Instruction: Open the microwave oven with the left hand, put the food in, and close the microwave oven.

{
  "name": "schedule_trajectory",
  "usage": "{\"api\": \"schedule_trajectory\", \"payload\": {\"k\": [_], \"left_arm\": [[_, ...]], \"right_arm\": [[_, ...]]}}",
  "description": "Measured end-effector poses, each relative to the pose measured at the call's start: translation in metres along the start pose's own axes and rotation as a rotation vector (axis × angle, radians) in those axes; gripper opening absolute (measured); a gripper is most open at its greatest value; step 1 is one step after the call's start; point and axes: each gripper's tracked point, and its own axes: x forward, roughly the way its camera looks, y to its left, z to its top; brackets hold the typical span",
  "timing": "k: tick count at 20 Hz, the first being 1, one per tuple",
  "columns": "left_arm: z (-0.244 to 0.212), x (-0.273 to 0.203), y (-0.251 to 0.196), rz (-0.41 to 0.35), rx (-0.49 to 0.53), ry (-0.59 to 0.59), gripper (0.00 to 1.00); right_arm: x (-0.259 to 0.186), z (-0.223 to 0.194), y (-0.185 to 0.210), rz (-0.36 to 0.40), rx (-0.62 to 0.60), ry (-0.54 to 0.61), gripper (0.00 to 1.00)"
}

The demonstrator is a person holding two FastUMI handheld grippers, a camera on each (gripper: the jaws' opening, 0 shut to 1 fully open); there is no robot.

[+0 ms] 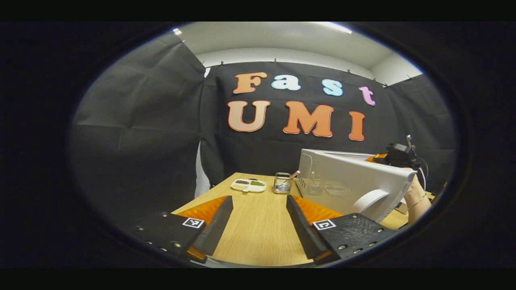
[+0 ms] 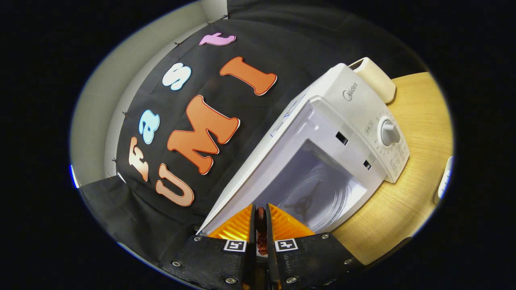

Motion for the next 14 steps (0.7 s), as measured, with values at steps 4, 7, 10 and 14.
{"api": "schedule_trajectory", "payload": {"k": [4, 7, 10, 14], "left_arm": [[-0.004, 0.007, 0.006, -0.005, 0.012, 0.004, 0.82], [-0.01, 0.012, 0.006, -0.009, 0.003, 0.013, 0.82], [-0.014, 0.015, 0.011, 0.003, 0.002, 0.022, 0.82], [-0.018, 0.017, 0.011, 0.012, -0.003, 0.032, 0.82]], "right_arm": [[0.027, -0.012, -0.006, -0.023, -0.036, -0.025, 0.11], [0.045, -0.014, -0.023, -0.085, -0.093, -0.053, 0.11], [0.057, -0.014, -0.032, -0.107, -0.124, -0.056, 0.11], [0.063, -0.013, -0.036, -0.107, -0.156, -0.055, 0.11]]}}
